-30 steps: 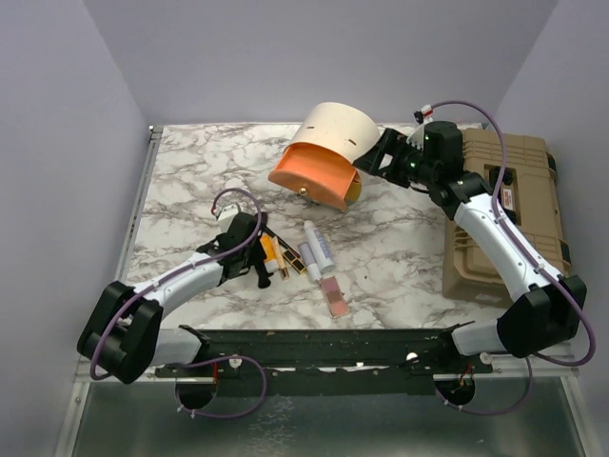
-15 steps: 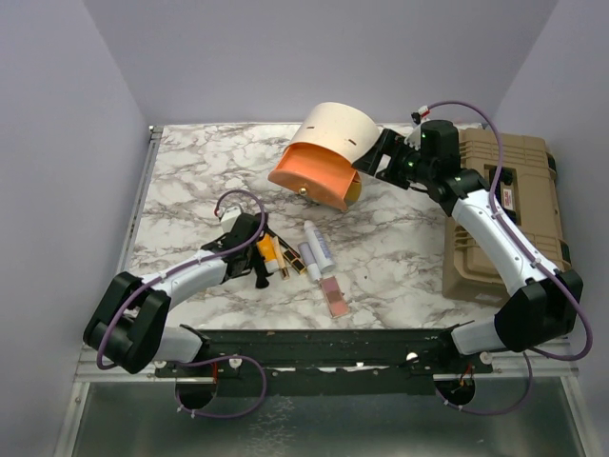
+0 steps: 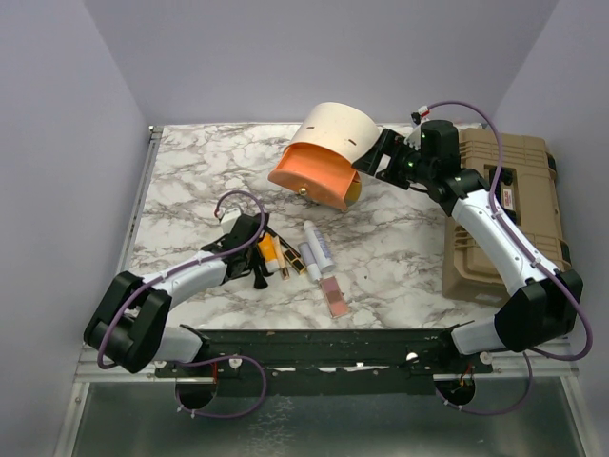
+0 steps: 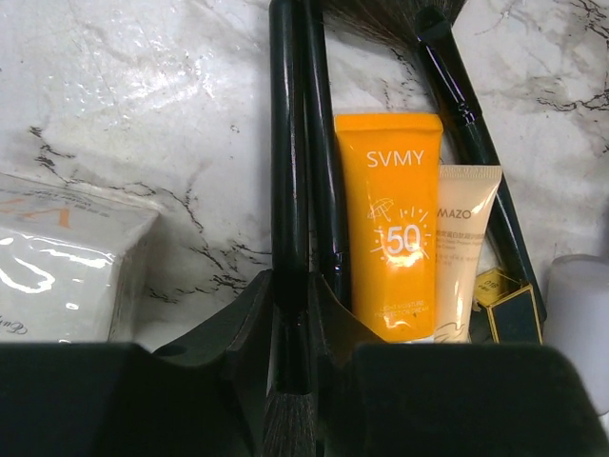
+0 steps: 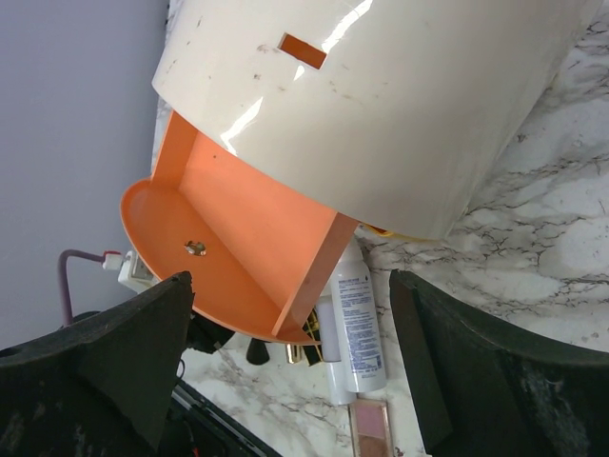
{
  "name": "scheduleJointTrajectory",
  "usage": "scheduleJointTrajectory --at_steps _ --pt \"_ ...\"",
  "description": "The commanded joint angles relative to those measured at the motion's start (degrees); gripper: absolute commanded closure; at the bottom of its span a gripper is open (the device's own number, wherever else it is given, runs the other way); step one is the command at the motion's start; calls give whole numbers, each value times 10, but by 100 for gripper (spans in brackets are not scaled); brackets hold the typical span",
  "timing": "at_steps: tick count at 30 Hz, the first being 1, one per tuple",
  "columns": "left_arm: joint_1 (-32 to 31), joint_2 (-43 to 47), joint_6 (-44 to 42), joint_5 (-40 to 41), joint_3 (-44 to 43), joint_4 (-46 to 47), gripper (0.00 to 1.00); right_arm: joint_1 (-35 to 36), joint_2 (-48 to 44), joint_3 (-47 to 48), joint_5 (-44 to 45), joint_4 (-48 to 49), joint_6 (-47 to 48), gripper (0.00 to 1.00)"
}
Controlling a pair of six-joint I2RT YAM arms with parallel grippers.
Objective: Organize the makeup
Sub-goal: Pick up the makeup brush from the center of the board.
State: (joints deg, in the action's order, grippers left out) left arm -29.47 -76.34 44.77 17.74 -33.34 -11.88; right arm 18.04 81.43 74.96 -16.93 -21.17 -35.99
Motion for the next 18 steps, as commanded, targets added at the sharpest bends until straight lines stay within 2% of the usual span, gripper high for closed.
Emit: scheduleJointTrajectory --at_steps 1,7,8,9,18 --pt "1 -21 7 -16 14 -12 79 2 4 11 11 -14 -2 9" --pt "2 -19 -1 -14 12 -13 76 2 0 12 19 -17 1 9" --pt "1 -18 -5 -18 13 -12 63 2 0 14 18 -19 3 9" --pt "1 -19 -10 -22 13 -12 59 3 1 15 19 -21 4 9" --pt "0 28 10 -52 42 -23 60 3 2 21 23 -26 6 8"
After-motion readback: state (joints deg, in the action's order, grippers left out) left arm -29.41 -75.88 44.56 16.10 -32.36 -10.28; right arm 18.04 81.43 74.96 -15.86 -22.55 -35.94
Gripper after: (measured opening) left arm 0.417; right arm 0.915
